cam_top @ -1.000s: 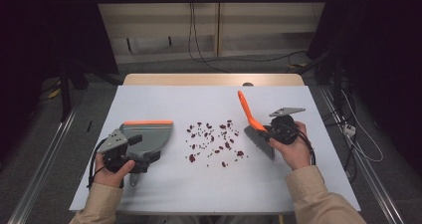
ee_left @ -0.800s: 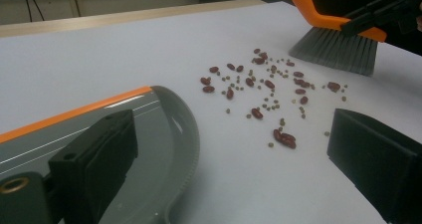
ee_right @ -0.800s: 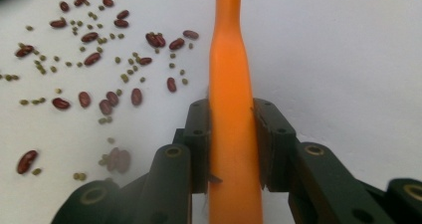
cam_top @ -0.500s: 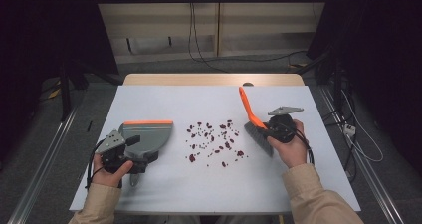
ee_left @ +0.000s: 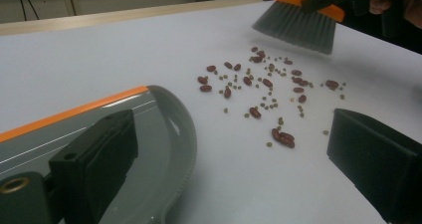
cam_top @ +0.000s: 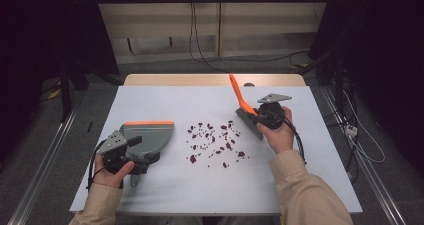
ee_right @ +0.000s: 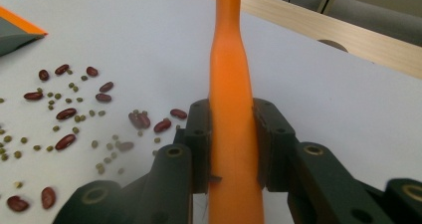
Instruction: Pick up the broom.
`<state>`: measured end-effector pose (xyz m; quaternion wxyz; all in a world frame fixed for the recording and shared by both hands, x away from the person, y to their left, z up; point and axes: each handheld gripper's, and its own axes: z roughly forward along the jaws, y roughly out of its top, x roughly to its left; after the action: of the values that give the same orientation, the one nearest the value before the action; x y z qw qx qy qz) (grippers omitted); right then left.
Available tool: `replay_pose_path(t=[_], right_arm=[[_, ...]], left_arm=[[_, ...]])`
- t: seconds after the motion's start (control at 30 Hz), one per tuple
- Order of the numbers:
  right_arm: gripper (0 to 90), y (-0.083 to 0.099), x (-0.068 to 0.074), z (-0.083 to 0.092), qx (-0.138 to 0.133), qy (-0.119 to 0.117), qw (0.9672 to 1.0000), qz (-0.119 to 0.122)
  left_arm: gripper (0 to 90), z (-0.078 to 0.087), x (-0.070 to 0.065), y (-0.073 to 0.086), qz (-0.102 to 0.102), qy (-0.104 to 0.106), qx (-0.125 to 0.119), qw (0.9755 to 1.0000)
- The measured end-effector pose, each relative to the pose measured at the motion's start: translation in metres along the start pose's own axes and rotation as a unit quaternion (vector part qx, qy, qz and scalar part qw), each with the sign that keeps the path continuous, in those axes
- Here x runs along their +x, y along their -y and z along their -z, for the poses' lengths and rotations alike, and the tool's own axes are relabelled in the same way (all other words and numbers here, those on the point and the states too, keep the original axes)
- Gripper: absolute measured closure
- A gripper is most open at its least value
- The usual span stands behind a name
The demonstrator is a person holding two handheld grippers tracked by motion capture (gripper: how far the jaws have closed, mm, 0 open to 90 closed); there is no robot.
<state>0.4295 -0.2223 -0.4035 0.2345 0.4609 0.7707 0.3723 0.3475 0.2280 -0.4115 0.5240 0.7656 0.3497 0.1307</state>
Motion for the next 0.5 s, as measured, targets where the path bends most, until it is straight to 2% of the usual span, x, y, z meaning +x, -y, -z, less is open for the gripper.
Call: replay_pose_path(t=[0.1, 0.17, 0.23, 0.27, 0.4, 0.5], right_arm=[[71.8, -0.004, 0.003, -0.011, -0.002, 0.016, 0.9994, 0.031], [71.8, -0.006, 0.003, -0.018, 0.005, 0.027, 0.998, 0.057], [71.8, -0.005, 0.004, -0.025, 0.017, 0.018, 0.9973, 0.068], [71.8, -0.005, 0.005, -0.026, 0.013, 0.01, 0.9978, 0.063], [71.9, -0.006, 0.014, -0.025, 0.026, 0.001, 0.9961, 0.084], [71.9, -0.004, 0.019, -0.022, 0.028, -0.006, 0.9957, 0.088]], left_arm=[[5.5, -0.001, 0.0, 0.0, 0.001, 0.001, 0.001, 1.0], [5.5, -0.001, 0.001, 0.001, 0.001, 0.001, 0.003, 1.0], [5.5, -0.001, 0.002, 0.001, 0.001, 0.001, 0.002, 1.0], [5.5, -0.001, 0.002, 0.001, 0.002, 0.001, 0.002, 1.0], [5.6, -0.001, 0.003, 0.002, 0.002, 0.0, 0.002, 1.0], [5.6, -0.001, 0.003, 0.002, 0.001, -0.002, 0.003, 1.0]])
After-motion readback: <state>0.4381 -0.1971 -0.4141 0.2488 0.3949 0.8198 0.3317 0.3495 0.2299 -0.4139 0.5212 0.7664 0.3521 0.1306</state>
